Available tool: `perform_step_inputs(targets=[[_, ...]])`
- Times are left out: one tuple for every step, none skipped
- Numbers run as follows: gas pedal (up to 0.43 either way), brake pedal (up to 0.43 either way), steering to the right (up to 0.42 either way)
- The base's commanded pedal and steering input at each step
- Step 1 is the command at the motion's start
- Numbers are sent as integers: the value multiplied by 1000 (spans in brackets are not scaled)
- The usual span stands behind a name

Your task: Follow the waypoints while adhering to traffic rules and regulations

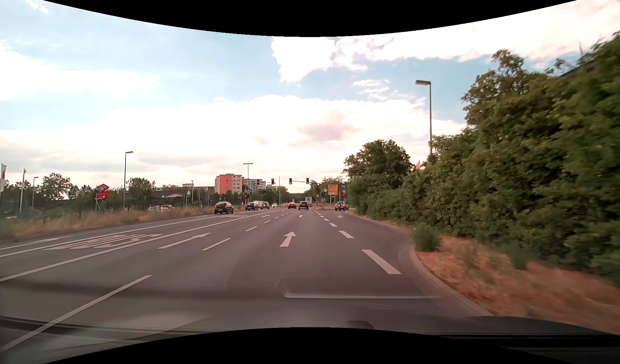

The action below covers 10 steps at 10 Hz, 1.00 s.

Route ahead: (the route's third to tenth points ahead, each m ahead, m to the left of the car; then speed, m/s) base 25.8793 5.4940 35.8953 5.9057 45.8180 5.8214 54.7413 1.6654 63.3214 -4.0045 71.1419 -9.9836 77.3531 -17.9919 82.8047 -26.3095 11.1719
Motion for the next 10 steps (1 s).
perform_step_inputs(targets=[[0, 0, 27], [0, 0, 26], [0, 0, 25], [0, 0, 22], [0, 0, 18], [0, 0, 17], [0, 0, 15], [0, 0, 11], [0, 0, 9], [0, 0, 6]])
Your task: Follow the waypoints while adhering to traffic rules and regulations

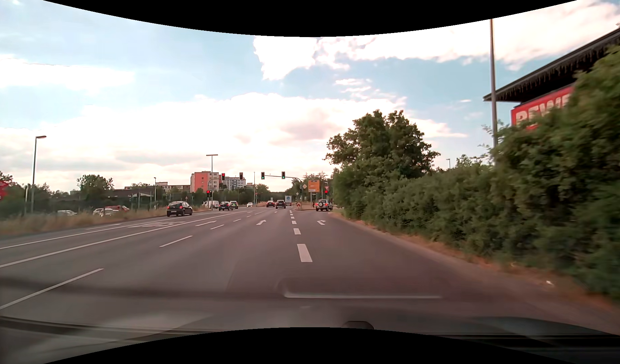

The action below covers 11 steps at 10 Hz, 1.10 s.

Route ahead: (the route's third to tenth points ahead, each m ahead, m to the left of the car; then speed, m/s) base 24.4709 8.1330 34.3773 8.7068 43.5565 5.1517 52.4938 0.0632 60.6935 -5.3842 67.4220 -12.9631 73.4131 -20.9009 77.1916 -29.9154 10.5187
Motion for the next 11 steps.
perform_step_inputs(targets=[[0, 0, 2], [0, 0, 0], [0, 0, -4], [0, 0, -9], [0, 0, -14], [0, 0, -21], [0, 0, -26], [0, 0, -30], [0, 0, -33], [0, 0, -35], [0, 0, -37]])
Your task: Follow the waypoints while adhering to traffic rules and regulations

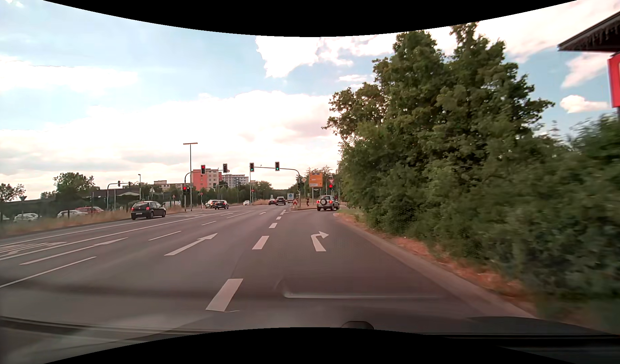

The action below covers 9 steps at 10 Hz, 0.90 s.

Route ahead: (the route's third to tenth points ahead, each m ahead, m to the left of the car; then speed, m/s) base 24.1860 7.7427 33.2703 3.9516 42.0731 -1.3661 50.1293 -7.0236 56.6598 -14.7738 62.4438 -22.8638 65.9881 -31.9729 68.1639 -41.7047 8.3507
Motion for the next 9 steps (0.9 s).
perform_step_inputs(targets=[[0, 0, -40], [0, 0, -42], [0, 0, -43], [0, 0, -44], [0, 0, -44], [0, 0, -45], [0, 0, -45], [0, 0, -45], [0, 0, -45]])
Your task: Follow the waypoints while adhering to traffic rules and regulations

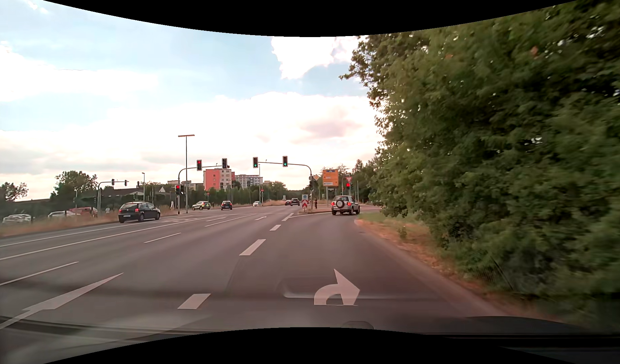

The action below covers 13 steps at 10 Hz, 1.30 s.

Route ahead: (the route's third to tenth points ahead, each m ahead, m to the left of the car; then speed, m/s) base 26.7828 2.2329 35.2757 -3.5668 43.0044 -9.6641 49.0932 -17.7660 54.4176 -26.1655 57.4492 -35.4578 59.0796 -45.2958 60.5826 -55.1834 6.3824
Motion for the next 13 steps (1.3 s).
perform_step_inputs(targets=[[0, 0, -44], [0, 0, -43], [0, 0, -42], [0, 0, -41], [0, 0, -38], [0, 0, -37], [0, 0, -36], [0, 0, -34], [0, 0, -33], [0, 0, -32], [0, 0, -31], [0, 0, -29], [0, 0, -28]])
